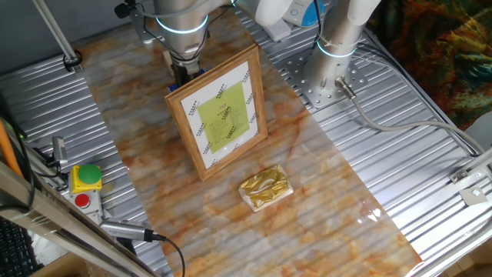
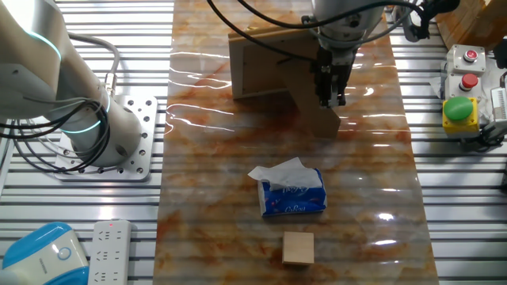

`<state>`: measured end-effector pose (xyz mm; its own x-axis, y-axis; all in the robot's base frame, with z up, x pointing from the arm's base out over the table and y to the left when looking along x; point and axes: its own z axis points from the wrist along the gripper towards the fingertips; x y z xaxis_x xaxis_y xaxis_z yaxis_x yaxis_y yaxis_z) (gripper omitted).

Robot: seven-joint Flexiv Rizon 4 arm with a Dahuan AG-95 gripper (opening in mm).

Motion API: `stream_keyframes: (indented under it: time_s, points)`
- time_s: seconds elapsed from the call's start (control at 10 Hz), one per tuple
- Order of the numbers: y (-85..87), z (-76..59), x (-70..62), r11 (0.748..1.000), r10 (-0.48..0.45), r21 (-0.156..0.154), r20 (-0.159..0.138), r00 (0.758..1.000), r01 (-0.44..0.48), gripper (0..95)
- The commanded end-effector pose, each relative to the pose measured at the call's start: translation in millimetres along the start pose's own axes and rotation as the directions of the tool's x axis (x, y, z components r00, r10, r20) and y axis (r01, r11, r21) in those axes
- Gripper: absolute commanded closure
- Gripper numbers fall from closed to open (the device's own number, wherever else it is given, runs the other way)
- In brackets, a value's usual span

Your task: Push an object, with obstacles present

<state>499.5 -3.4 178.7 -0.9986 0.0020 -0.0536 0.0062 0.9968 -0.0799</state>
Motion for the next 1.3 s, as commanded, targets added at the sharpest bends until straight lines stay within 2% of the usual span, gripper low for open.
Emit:
stream_keyframes:
  time_s: [0.1,0.6,0.7,0.9,1.3]
  points:
    - [-0.1,0.1,-0.2,1.000,0.000,0.001,0.000,1.000,0.000,95.0]
    - [-0.1,0.1,-0.2,1.000,0.000,0.001,0.000,1.000,0.000,95.0]
    - [-121.7,-5.5,-11.3,0.969,-0.148,-0.204,-0.017,0.989,0.142,95.0]
    - [-130.2,-3.4,-14.4,0.964,-0.162,-0.217,-0.017,0.987,0.155,95.0]
    - [-133.6,-3.7,-14.5,0.964,-0.165,-0.215,-0.019,0.986,0.158,95.0]
